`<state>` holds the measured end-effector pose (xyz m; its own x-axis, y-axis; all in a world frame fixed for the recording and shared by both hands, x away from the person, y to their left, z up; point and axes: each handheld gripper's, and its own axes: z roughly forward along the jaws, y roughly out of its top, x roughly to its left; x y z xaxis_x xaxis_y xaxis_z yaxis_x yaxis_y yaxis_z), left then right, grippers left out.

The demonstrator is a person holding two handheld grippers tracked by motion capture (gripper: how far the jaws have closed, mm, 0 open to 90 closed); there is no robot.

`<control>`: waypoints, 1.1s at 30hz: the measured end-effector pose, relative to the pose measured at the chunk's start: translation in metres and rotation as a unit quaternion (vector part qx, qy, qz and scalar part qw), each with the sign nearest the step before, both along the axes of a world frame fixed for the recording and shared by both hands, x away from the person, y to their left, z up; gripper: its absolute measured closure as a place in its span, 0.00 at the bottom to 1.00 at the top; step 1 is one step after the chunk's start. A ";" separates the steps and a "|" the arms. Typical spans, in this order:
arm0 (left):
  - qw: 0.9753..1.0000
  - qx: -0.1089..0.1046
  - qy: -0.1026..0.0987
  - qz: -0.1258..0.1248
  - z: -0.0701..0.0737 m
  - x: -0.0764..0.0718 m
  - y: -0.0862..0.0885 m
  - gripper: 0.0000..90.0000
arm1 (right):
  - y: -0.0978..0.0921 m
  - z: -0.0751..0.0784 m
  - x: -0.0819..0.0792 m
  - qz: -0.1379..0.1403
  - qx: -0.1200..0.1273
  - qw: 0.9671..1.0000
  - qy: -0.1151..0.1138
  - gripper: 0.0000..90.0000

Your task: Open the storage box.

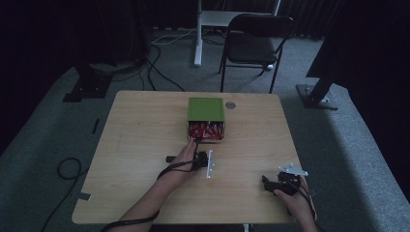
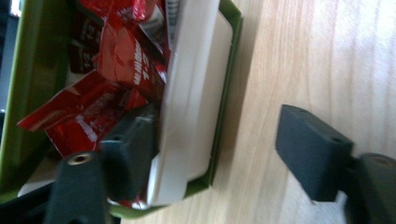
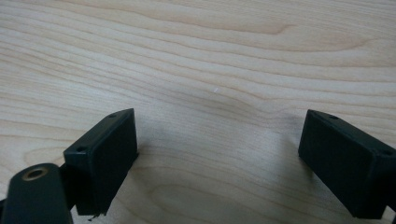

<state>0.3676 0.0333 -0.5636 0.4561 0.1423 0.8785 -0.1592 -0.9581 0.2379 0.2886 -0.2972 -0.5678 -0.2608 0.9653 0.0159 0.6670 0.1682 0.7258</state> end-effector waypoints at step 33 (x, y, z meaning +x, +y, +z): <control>0.995 0.069 -0.069 0.027 -0.001 0.011 -0.017 0.80 | -0.001 0.000 -0.001 0.000 0.000 1.000 -0.001 0.12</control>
<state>0.3786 0.0159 -0.5647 0.3254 0.0371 0.9449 -0.1290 -0.9881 0.0832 0.2881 -0.2978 -0.5679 -0.2612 0.9652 0.0147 0.6661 0.1692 0.7264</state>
